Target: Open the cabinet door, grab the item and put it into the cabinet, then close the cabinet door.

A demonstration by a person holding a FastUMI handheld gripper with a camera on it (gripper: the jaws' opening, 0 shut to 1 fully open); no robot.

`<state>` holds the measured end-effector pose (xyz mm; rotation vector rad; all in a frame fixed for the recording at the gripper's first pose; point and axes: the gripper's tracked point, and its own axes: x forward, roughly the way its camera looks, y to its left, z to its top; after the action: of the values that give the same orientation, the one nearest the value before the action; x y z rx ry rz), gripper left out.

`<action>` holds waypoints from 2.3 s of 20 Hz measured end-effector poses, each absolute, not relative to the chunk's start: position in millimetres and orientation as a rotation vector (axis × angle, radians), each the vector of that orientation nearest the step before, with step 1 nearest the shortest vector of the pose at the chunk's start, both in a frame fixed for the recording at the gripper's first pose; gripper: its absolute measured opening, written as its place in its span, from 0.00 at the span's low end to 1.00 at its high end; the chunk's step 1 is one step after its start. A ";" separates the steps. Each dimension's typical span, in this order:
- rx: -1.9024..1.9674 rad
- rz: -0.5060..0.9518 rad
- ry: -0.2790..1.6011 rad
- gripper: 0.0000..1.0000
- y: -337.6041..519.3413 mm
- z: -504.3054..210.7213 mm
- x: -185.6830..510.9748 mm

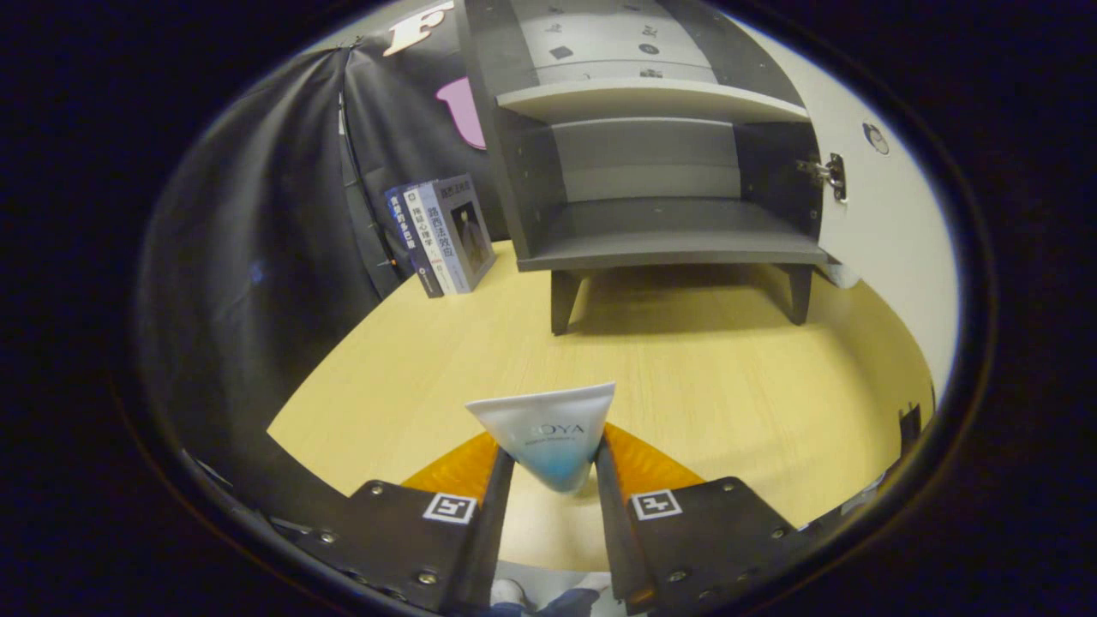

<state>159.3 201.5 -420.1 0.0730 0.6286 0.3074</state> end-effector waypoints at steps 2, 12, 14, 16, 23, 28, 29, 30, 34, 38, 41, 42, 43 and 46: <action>0.093 0.298 0.583 0.51 191.4 -379.8 166.8; 0.108 0.259 0.320 0.51 155.8 -162.8 252.9; 0.117 0.249 0.270 0.51 151.6 -134.6 281.6; 0.130 0.256 0.217 0.51 155.8 -110.6 311.7; 0.117 0.204 0.164 0.51 164.7 -107.1 414.1; 0.061 0.140 0.182 0.51 159.7 -130.3 450.7; 0.050 0.133 0.178 0.51 158.3 -130.4 450.6; 0.043 0.109 0.165 0.51 155.1 -130.3 455.7; 0.008 0.056 0.142 0.51 145.9 -128.9 454.8; 0.051 0.044 0.159 0.51 147.0 -130.7 458.4; 0.077 0.051 0.176 0.75 149.9 -132.3 456.3; 0.079 0.041 0.173 0.78 148.0 -130.6 455.0; 0.088 0.038 0.166 0.82 147.6 -127.1 453.4; 0.114 0.044 0.162 1.00 149.5 -118.8 440.6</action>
<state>440.6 149.5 -118.8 0.1143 0.1620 0.0437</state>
